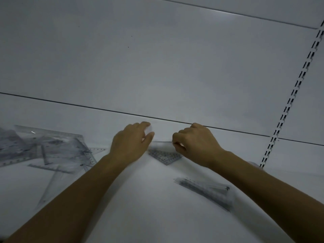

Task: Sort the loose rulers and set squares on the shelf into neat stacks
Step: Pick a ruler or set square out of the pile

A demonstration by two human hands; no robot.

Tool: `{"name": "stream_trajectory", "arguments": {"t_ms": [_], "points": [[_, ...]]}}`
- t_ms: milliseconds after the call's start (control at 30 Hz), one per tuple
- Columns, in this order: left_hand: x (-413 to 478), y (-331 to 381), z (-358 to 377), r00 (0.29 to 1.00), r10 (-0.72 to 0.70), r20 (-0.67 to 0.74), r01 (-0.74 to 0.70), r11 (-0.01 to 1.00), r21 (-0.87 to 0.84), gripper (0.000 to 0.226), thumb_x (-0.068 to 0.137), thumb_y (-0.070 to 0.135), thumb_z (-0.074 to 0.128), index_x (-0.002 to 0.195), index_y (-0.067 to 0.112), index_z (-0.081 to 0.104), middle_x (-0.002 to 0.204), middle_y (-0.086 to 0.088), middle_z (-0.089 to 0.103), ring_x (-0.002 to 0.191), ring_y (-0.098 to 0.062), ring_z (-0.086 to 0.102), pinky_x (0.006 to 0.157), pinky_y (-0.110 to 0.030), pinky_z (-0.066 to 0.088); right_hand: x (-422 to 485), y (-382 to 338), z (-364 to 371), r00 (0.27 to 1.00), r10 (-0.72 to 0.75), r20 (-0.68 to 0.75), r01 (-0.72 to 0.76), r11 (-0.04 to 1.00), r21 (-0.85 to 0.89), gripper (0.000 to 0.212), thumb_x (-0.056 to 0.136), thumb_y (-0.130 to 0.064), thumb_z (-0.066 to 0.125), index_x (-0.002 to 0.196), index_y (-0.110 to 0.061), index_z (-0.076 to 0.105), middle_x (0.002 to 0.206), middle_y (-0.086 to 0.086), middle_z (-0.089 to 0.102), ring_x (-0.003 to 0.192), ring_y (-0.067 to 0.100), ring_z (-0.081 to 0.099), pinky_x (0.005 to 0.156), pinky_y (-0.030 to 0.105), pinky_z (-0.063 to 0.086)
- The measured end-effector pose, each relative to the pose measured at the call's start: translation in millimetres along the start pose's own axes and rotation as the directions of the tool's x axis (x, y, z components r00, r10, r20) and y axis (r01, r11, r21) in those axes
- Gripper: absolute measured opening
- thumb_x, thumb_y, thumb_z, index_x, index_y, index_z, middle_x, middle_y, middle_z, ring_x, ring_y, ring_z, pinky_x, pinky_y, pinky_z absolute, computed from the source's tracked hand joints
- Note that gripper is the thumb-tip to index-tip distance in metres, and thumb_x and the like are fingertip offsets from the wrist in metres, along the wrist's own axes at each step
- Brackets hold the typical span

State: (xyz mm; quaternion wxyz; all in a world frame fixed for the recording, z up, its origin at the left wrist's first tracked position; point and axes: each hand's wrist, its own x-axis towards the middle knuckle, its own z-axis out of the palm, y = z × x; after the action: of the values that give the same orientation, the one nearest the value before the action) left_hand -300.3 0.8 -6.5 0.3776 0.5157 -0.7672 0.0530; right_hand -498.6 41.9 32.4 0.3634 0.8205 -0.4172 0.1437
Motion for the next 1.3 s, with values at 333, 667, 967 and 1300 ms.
{"name": "stream_trajectory", "arguments": {"t_ms": [333, 667, 967, 1300], "points": [[2, -10, 8, 0.899, 0.276, 0.340, -0.315, 0.947, 0.065, 0.040, 0.091, 0.044, 0.051, 0.129, 0.034, 0.048, 0.119, 0.008, 0.050, 0.111, -0.012, 0.047, 0.079, -0.028, 0.041, 2, -10, 30, 0.888, 0.057, 0.457, -0.141, 0.978, 0.152, 0.030, 0.091, -0.016, 0.045, 0.108, -0.025, 0.068, 0.106, 0.001, 0.068, 0.090, 0.024, 0.060, 0.071, 0.027, 0.036], [-2, 5, 30, 0.953, 0.239, 0.185, -0.280, 0.927, 0.248, 0.048, 0.090, 0.050, 0.047, 0.132, 0.028, 0.041, 0.120, 0.003, 0.053, 0.109, -0.017, 0.050, 0.079, -0.029, 0.037, 3, -20, 22, 0.933, 0.086, 0.349, -0.081, 0.996, -0.029, 0.033, 0.093, -0.047, 0.047, 0.102, -0.015, 0.052, 0.093, 0.004, 0.064, 0.074, 0.024, 0.053, 0.073, 0.029, 0.024], [-4, 1, 5, 0.953, 0.130, 0.274, -0.216, 0.925, 0.314, 0.041, 0.095, 0.044, 0.042, 0.130, 0.023, 0.044, 0.122, -0.002, 0.052, 0.110, -0.021, 0.051, 0.081, -0.031, 0.037, 26, -58, -10, 0.938, 0.109, 0.330, -0.114, 0.993, -0.006, 0.027, 0.095, -0.035, 0.045, 0.112, -0.015, 0.054, 0.098, 0.003, 0.063, 0.090, 0.023, 0.061, 0.076, 0.029, 0.030], [-6, -161, -122, 0.786, -0.087, 0.612, -0.166, 0.924, 0.345, 0.069, 0.083, 0.072, 0.037, 0.135, 0.028, 0.043, 0.136, -0.005, 0.047, 0.121, -0.024, 0.046, 0.100, -0.038, 0.038, 86, -172, -21, 0.742, 0.104, 0.662, -0.345, 0.906, 0.244, 0.086, 0.076, -0.077, 0.046, 0.142, -0.024, 0.032, 0.140, 0.002, 0.047, 0.124, 0.023, 0.047, 0.094, 0.034, 0.037]]}}
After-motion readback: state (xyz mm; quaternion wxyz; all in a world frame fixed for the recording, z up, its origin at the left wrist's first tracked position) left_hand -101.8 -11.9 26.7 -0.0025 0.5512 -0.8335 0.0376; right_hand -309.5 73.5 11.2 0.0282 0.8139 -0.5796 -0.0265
